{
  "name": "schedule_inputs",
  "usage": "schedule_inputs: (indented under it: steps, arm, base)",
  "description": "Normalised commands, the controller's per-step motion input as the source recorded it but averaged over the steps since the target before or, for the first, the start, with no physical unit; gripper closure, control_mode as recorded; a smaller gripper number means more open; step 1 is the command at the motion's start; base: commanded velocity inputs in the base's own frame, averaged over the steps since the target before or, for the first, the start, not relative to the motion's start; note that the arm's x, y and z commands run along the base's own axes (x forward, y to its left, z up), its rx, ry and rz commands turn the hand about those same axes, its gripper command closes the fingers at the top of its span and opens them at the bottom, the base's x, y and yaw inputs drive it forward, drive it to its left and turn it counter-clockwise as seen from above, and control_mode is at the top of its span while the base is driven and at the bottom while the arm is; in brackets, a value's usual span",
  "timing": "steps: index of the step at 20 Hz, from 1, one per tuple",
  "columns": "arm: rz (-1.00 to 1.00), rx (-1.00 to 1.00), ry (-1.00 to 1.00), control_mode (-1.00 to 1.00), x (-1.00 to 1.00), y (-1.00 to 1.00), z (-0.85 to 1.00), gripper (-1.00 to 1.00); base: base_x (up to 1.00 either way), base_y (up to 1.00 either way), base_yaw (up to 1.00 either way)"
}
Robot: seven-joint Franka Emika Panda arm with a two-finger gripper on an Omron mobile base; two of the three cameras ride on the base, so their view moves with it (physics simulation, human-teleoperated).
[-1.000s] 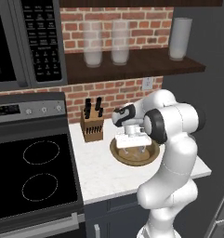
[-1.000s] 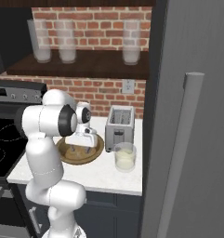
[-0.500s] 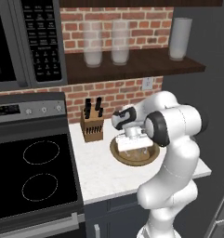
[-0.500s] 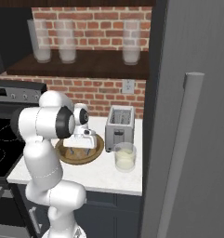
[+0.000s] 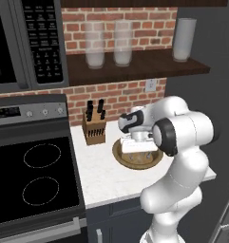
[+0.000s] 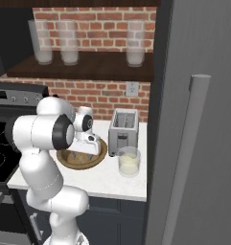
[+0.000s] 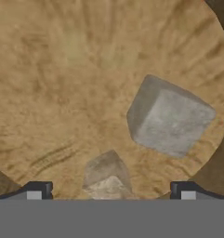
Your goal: Grab a lemon wedge from the fridge and one ice cube from the ice bowl, and put them in the glass of lemonade.
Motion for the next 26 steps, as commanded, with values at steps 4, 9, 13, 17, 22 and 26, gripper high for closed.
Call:
schedule_inputs:
  steps: [4, 9, 13, 17, 22, 26]
  arm:
    - [0.02, 0.02, -0.04, -1.0, 0.12, 0.03, 0.04, -1.0]
    - [0.05, 0.0, 0.06, -1.0, 0.0, 0.13, 0.02, -1.0]
    - [0.08, 0.0, 0.0, -1.0, 0.0, 0.01, -0.01, -1.0]
    - [0.11, 0.0, -0.02, -1.0, 0.0, 0.0, -0.07, -1.0]
    - [0.15, 0.0, -0.04, -1.0, 0.0, 0.0, -0.17, -1.0]
    - [0.2, 0.0, 0.0, -1.0, 0.01, 0.0, -0.08, -1.0]
  base:
    - [0.0, 0.0, 0.0]
    - [0.0, 0.0, 0.0]
    - [0.0, 0.0, 0.0]
    - [0.0, 0.0, 0.0]
    - [0.0, 0.0, 0.0]
    - [0.0, 0.0, 0.0]
